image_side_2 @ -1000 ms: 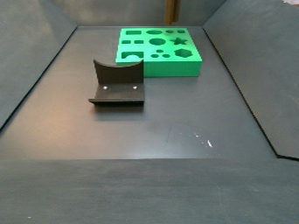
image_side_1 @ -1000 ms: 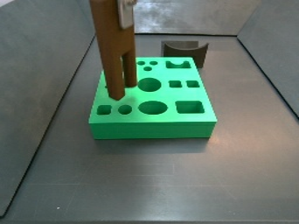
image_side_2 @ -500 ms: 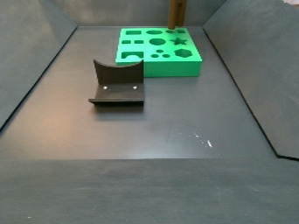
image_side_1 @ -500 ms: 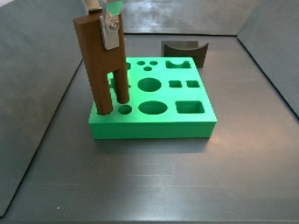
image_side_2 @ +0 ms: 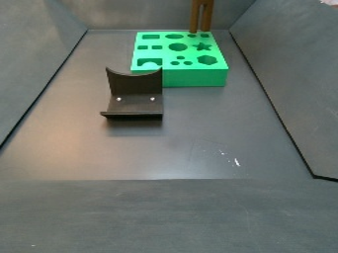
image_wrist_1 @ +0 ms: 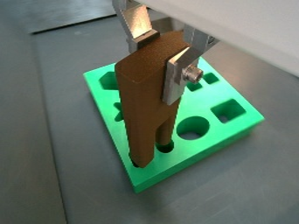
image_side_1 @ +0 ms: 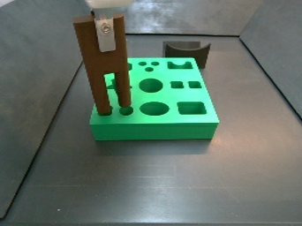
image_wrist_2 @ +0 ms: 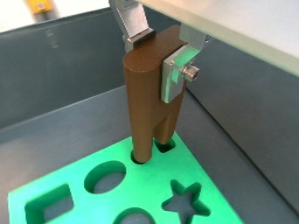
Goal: Insert the square-circle object.
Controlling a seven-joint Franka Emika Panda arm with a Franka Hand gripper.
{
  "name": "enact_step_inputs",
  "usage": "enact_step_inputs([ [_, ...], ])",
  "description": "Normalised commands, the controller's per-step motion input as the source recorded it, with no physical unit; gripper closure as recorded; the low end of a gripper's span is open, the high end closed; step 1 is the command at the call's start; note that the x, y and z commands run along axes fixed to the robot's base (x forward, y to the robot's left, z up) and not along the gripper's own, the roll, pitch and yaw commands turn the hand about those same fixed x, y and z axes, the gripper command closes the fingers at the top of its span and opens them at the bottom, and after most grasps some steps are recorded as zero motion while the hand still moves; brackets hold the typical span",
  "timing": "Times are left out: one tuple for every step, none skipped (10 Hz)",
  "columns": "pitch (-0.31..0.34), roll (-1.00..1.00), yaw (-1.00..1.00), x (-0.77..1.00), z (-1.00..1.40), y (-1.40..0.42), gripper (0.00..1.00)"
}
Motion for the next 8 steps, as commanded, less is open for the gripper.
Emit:
enact_step_inputs([
  [0.0, 0.05, -1.0, 0.0, -0.14, 0.0, 1.0],
  [0.0, 0.07, -1.0, 0.0, -0.19, 0.0, 1.0],
  [0.0, 0.07, -1.0, 0.0, -0.22, -0.02, 1.0],
  [0.0, 0.05, -0.93, 0.0, -0.24, -0.21, 1.0],
  [0.0, 0.04, -0.52, 0.0, -0.04, -0.1, 1.0],
  [0.0, 0.0, 0.0, 0.0, 0.0, 0.05, 1.0],
  [0.0, 0.08, 0.14, 0.13, -0.18, 0.0, 1.0],
  [-0.009, 0.08, 0.53, 0.15, -0.27, 0.1, 1.0],
])
